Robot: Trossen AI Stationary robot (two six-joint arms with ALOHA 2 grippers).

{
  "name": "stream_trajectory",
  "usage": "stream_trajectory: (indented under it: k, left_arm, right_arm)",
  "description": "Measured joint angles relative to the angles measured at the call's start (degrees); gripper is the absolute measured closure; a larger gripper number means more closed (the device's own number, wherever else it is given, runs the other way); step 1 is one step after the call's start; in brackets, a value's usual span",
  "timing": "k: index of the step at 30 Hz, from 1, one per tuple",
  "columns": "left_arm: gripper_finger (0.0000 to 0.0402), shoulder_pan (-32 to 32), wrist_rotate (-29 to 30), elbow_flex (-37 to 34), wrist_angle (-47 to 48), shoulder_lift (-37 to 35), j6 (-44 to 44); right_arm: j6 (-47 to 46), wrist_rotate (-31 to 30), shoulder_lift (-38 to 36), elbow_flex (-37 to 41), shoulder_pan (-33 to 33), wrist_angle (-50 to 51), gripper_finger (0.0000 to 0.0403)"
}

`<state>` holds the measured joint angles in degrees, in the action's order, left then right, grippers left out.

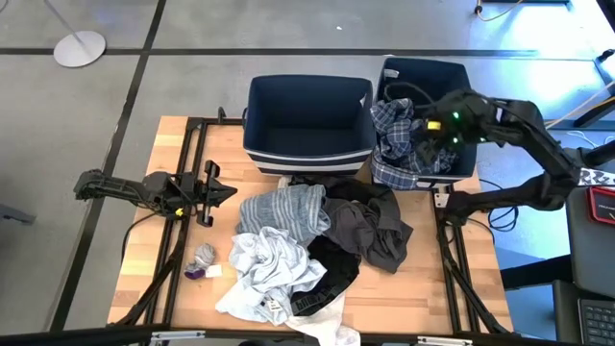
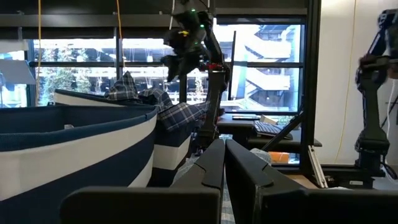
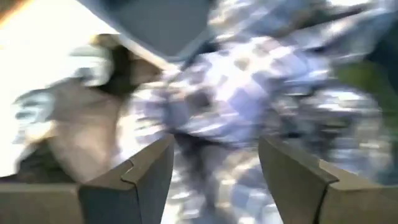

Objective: Sort clothes
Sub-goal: Put the blue checkered polo into the right blue laundry organizer

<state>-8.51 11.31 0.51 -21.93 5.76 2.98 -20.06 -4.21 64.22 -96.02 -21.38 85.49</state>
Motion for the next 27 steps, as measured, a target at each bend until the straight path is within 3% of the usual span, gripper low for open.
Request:
stream_trajectory:
  k: [6, 11, 16, 27]
  left_arm:
    - [0.0398, 0.00, 0.01, 0.00, 0.01, 0.00, -0.61]
    - [0.0398, 0.00, 0.00, 0.00, 0.02, 0.00, -0.79]
    - [0.0398, 0.00, 0.00, 0.00, 0.09, 0.00, -0.76]
    - [0.0398, 0.00, 0.02, 0.00, 0.39, 0.00, -1.12]
  right_arm:
    - [-5.32, 3.48, -0.64, 2.71, 11.19, -5.12, 0.0166]
    - [-6.83, -3.58, -0.15, 6.18, 18.77, -5.66, 0.0166]
    - [-8.81, -6.27, -0.13, 9.75, 26.76, -4.74, 0.0166]
    - [-15.99, -20.69, 0.50, 9.91, 40.86, 4.45, 0.0166]
